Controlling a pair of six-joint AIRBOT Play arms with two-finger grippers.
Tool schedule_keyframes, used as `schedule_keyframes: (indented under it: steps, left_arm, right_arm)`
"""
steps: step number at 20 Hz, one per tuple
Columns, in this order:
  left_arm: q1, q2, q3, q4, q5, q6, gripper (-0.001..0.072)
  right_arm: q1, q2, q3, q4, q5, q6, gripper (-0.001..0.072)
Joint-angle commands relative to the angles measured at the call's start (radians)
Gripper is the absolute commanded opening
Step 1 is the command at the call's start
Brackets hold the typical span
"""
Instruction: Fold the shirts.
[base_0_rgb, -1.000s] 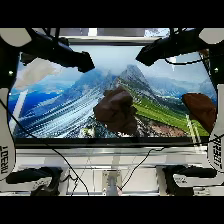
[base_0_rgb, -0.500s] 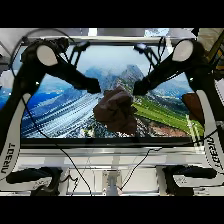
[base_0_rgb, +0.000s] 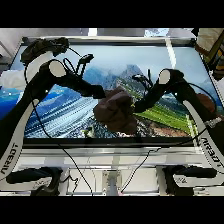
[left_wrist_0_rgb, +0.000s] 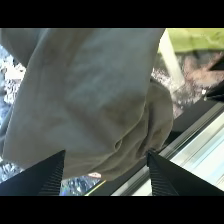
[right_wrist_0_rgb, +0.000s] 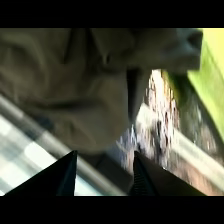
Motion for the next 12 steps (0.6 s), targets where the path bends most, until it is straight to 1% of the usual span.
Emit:
schedule_keyframes:
  steps: [1,3,5,9,12]
  left_arm:
    - [-0.001,0.0,-0.007,-0.011,0.028,0.003,0.0579]
    - [-0.001,0.0,-0.007,-0.01,0.034,0.003,0.058]
    - [-0.001,0.0,-0.007,-0.011,0.034,0.002,0.058]
    - [-0.001,0.0,-0.007,-0.01,0.04,0.002,0.0579]
    - [-0.001,0.0,-0.007,-0.01,0.059,0.002,0.0579]
  right_arm:
    - [-0.002,-0.011,-0.077,0.113,-0.19,-0.08,0.041]
    - [0.0,-0.02,-0.1,0.183,-0.273,-0.111,0.0409]
    - [0.006,-0.04,-0.112,0.19,-0.357,-0.111,0.0409]
    - [0.028,-0.121,-0.111,0.213,-0.365,-0.111,0.0407]
    - [0.029,-0.145,-0.111,0.213,-0.382,-0.111,0.04]
